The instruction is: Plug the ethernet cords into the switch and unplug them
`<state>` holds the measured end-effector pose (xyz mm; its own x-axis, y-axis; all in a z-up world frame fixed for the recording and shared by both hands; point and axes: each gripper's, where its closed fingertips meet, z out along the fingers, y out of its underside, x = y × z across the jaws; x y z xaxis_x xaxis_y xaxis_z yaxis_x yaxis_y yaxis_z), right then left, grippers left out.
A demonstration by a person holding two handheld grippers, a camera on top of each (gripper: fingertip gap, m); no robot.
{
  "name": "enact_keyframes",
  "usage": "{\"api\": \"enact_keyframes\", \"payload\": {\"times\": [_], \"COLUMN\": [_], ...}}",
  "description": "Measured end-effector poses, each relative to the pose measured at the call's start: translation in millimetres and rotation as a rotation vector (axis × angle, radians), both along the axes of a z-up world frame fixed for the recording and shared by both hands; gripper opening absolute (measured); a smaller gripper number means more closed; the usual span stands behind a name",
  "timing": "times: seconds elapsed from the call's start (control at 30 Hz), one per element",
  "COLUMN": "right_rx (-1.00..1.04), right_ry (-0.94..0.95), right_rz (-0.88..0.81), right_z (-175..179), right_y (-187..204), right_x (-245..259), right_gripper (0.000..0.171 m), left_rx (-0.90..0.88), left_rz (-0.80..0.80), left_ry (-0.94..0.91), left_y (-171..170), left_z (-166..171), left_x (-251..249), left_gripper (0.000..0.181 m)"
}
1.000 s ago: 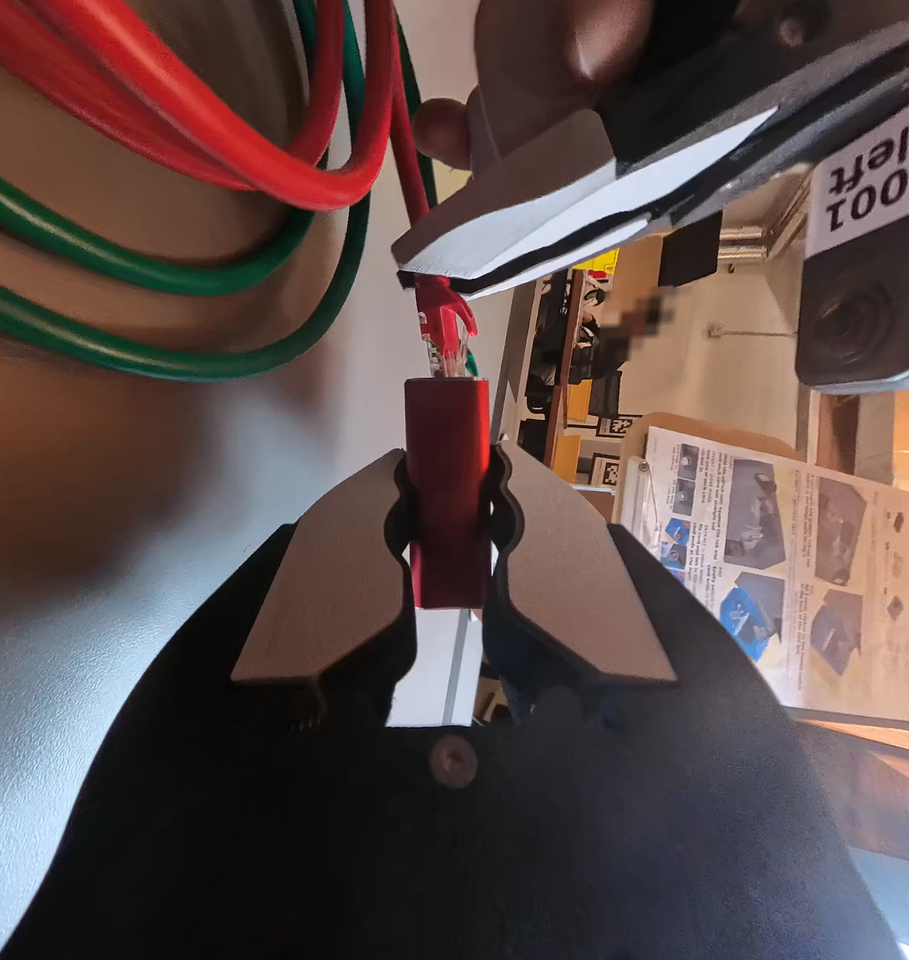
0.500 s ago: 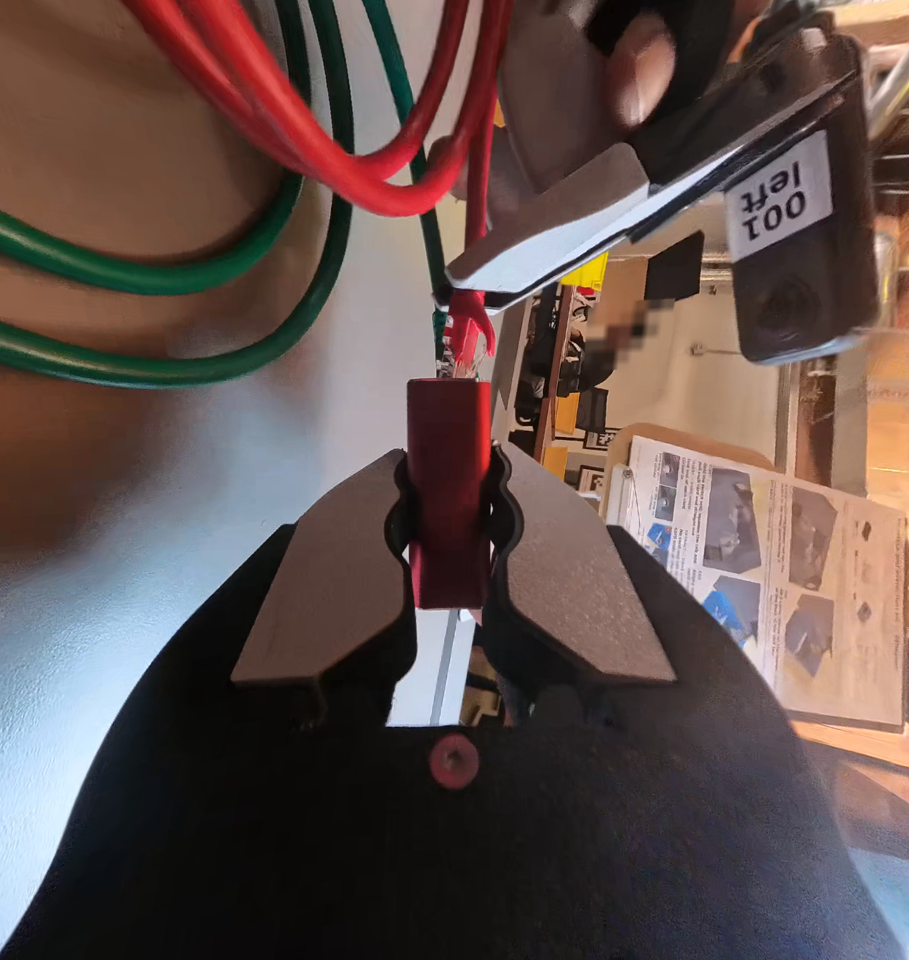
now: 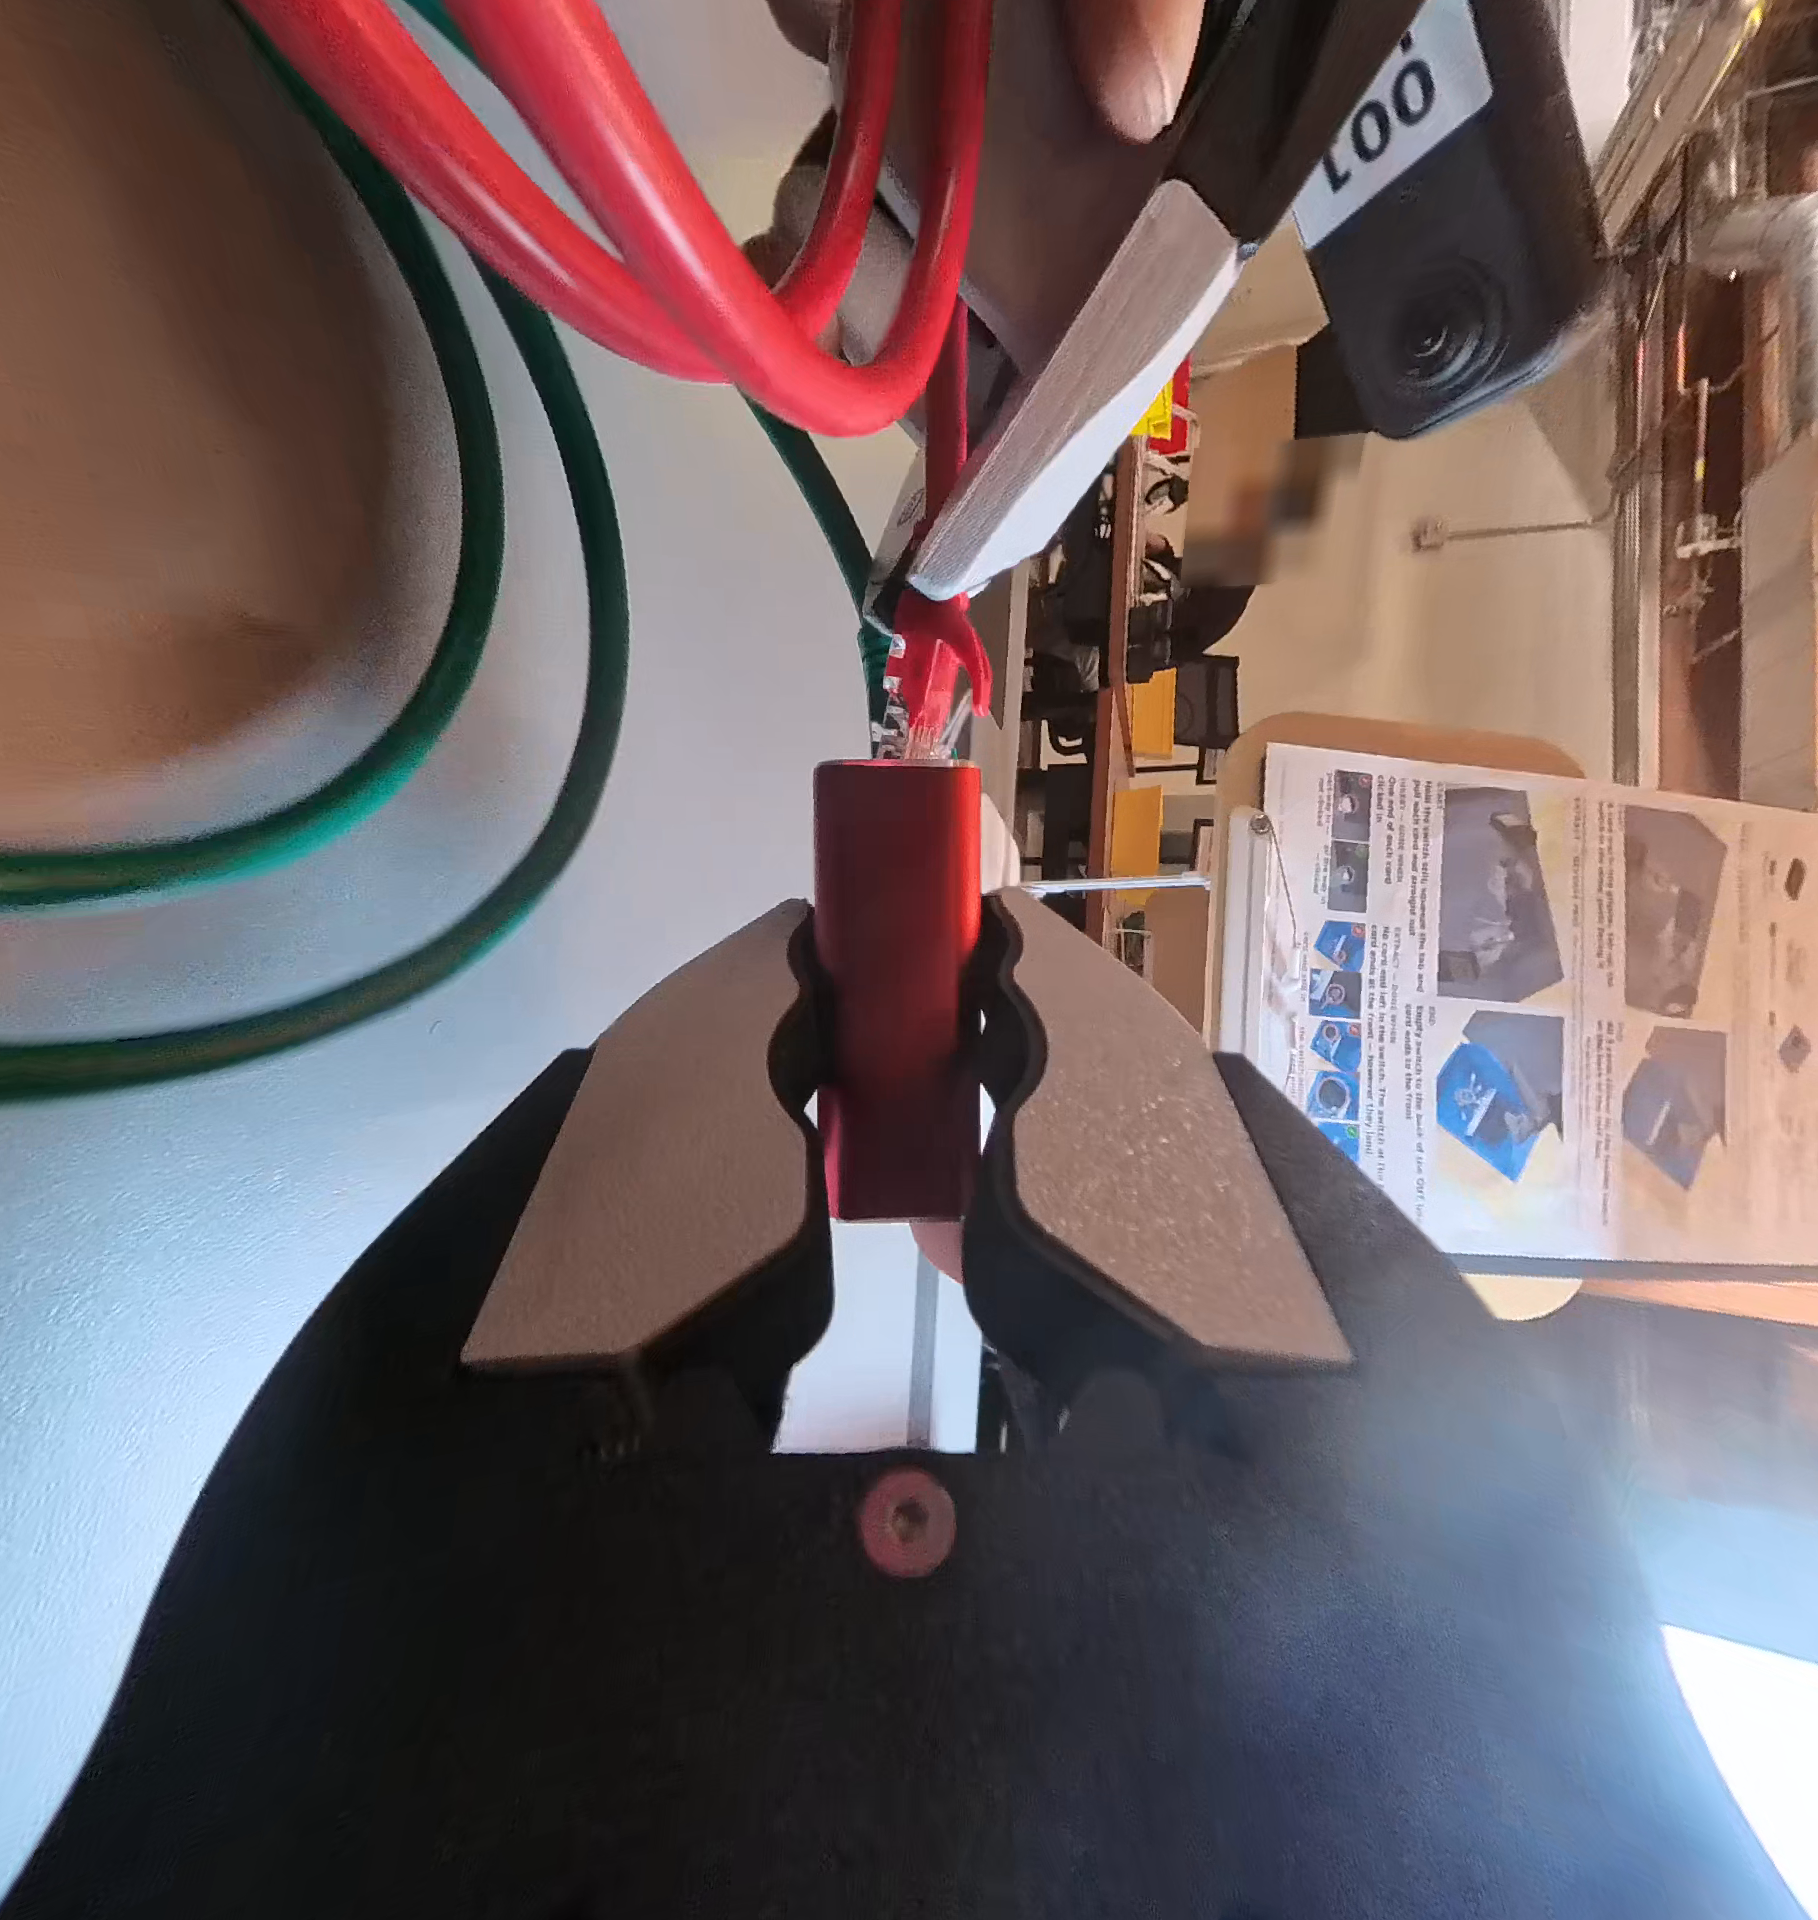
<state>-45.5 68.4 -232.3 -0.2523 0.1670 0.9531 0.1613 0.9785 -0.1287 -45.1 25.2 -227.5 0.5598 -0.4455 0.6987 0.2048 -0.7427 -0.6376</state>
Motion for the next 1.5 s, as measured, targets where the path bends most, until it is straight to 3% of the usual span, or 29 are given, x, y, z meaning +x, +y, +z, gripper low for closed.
{"api": "enact_keyframes", "payload": {"times": [0.33, 0.6, 1.07, 1.33, 1.5], "right_rx": [0.01, 0.019, 0.044, -0.137, -0.181], "right_ry": [0.024, 0.038, 0.035, 0.047, 0.045], "right_rz": [-0.035, -0.065, 0.037, 0.132, 0.15], "right_z": [5.4, -0.7, -1.6, 4.3, 2.5], "right_y": [2.3, 5.1, -0.7, -8.5, -11.4], "right_x": [-2.1, -5.7, 7.7, 24.6, 31.4], "right_gripper": [0.025, 0.025, 0.026, 0.026, 0.026], "left_rx": [-0.062, -0.09, -0.098, -0.114, -0.116], "left_rz": [0.158, 0.301, 0.289, 0.228, 0.21], "left_ry": [-0.267, -0.376, -0.319, -0.336, -0.212], "left_y": [3.3, 6.6, 4.6, -1.8, -6.8], "left_z": [8.1, 0.8, -4.5, 5.5, 2.5], "left_x": [-2.2, -7.5, 3.5, 19.5, 28.0], "left_gripper": [0.011, 0.01, 0.009, 0.01, 0.01]}}
